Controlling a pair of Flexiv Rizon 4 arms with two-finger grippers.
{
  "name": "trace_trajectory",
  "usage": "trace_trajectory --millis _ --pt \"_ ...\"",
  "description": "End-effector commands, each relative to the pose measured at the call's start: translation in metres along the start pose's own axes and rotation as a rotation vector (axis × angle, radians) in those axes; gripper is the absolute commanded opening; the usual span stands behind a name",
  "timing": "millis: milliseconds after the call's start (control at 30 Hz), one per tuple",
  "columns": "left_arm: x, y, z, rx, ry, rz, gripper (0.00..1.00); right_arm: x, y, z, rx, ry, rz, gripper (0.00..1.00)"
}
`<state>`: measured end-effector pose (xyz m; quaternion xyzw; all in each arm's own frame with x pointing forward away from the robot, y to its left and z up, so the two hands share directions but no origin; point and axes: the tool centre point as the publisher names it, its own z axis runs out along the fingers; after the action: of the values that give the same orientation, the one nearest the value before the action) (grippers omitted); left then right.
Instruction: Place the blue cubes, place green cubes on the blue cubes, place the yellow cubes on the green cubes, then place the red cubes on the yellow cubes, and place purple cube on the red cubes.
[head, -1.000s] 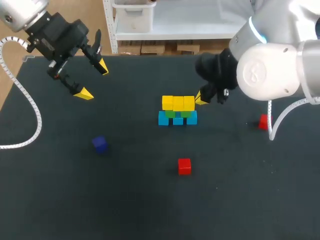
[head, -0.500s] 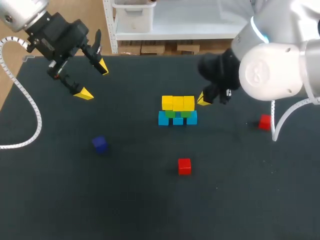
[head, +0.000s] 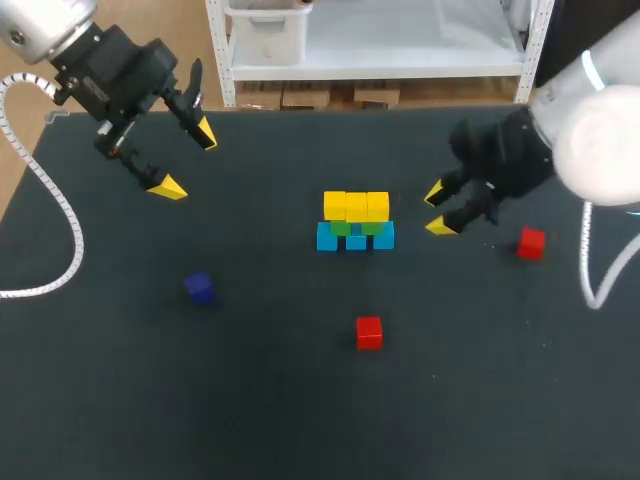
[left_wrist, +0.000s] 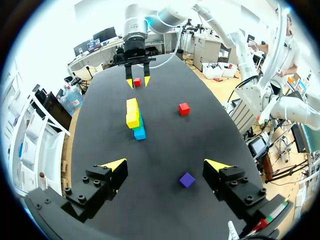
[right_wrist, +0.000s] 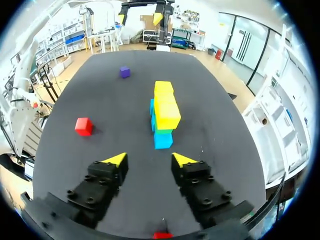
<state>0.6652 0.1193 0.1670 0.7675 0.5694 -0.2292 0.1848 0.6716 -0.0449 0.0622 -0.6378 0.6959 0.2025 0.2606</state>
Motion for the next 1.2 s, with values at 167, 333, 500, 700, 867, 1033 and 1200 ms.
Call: trace_trajectory --millis 167,333,500,700,867,1033,1200 --pt "0.001 0.001 0.0 0.001 -0.002 0.003 1.0 0.032 0.019 -0.031 0.04 0.055 0.016 1.0" --pt "0.001 0.001 0.0 0.001 -0.002 0.003 1.0 0.051 0.026 -0.044 0.046 0.076 0.045 1.0" --pt "0.001 0.001 0.0 0.001 -0.002 0.003 1.0 0.068 0.033 -0.057 0.069 0.088 0.087 1.0" --pt "0.001 0.001 0.0 0.001 -0.002 0.003 1.0 0.097 0.039 -0.07 0.087 0.107 0.139 1.0" --pt "0.001 0.001 0.0 0.001 -0.002 0.003 1.0 0.124 0.038 -0.078 0.095 0.119 0.176 1.0" --pt "0.001 0.001 0.0 0.001 -0.002 0.003 1.0 0.143 0.027 -0.083 0.102 0.119 0.189 1.0" --pt "0.001 0.001 0.0 0.001 -0.002 0.003 1.0 0.155 0.012 -0.078 0.099 0.125 0.183 1.0"
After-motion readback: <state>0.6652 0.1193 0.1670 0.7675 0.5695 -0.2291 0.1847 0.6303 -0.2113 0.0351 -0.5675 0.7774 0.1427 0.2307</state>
